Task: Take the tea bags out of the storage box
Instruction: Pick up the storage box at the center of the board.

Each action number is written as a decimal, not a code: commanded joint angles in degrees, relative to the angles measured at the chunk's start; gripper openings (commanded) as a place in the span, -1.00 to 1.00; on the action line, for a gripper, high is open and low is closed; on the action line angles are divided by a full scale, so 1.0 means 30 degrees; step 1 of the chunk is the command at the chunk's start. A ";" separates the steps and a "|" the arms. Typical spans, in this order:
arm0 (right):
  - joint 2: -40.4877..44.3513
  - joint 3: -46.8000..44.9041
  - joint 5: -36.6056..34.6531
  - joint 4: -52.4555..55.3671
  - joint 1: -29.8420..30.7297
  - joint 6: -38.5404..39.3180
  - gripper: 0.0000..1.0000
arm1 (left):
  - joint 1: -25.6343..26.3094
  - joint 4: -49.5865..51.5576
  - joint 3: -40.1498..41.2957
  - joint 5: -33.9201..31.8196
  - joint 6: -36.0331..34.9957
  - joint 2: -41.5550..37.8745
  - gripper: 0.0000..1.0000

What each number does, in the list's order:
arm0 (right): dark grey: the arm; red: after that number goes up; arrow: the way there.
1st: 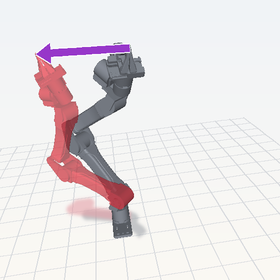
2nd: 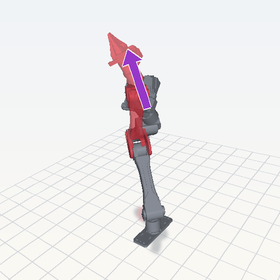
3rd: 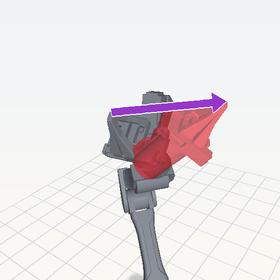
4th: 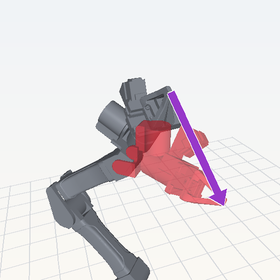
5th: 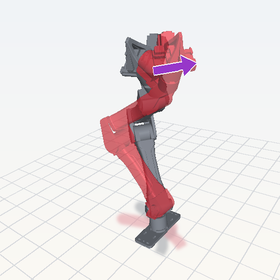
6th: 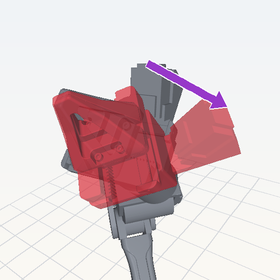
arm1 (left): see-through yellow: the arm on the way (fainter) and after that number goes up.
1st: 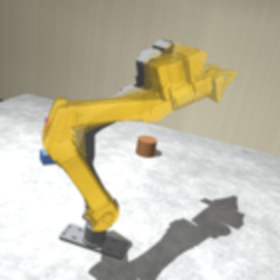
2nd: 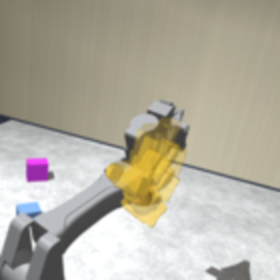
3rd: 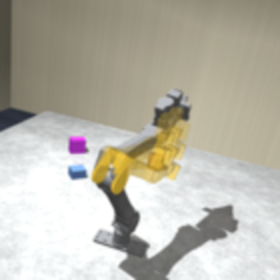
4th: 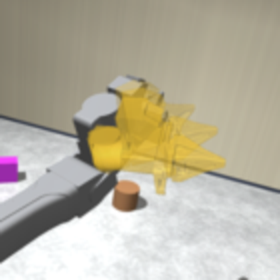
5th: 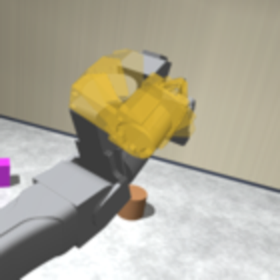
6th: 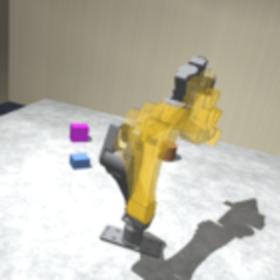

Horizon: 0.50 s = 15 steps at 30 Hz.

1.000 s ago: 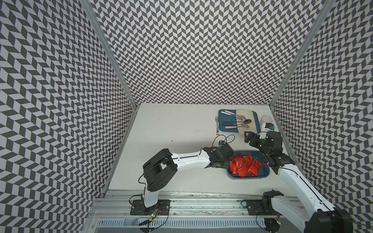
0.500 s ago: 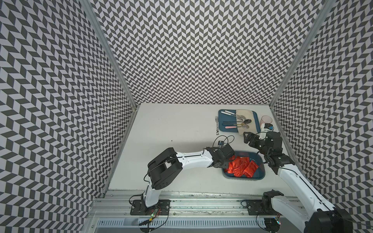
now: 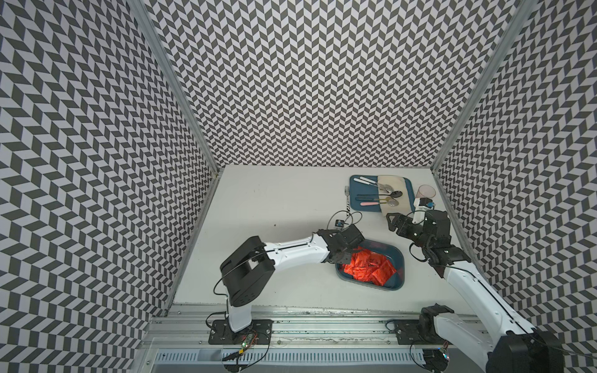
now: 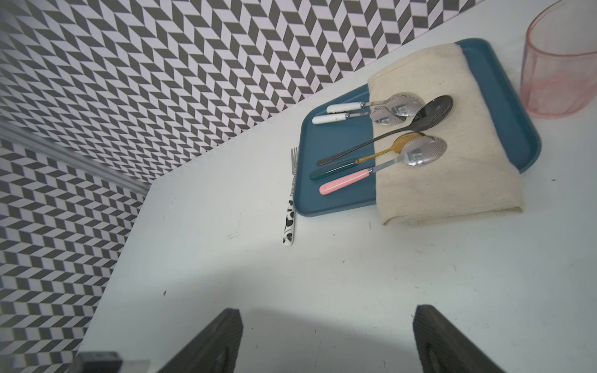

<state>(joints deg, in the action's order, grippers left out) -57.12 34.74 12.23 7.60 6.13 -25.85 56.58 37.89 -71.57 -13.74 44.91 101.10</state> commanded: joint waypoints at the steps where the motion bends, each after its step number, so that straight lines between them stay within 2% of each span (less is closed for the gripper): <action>1: -0.0372 0.1180 0.2557 0.0150 0.0758 -0.0564 0.67 | -0.2450 0.1090 0.0921 -0.0003 -0.1644 -0.2887 -1.00; 4: -0.0939 0.2338 0.3750 0.0568 0.2587 -0.1300 0.62 | -0.4880 0.1961 0.1287 0.1002 -0.3388 -0.4627 -1.00; 7: -0.1408 0.3955 0.3736 0.0973 0.4980 -0.1907 0.62 | -0.7081 0.3187 0.1159 0.0976 -0.4765 -0.5761 -1.00; 10: -0.1965 0.5473 0.3786 0.0923 0.6888 -0.2867 0.60 | -0.8645 0.4427 0.0896 0.0220 -0.5621 -0.6564 -1.00; 15: -0.3724 0.7146 0.5061 -0.0178 0.9286 -0.4411 0.51 | -1.1011 0.4681 0.1456 0.1293 -0.6715 -0.8411 -1.00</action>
<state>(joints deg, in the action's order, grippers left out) -65.58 54.11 24.49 9.91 31.75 -35.44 25.91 50.11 -67.79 -11.88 28.34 79.72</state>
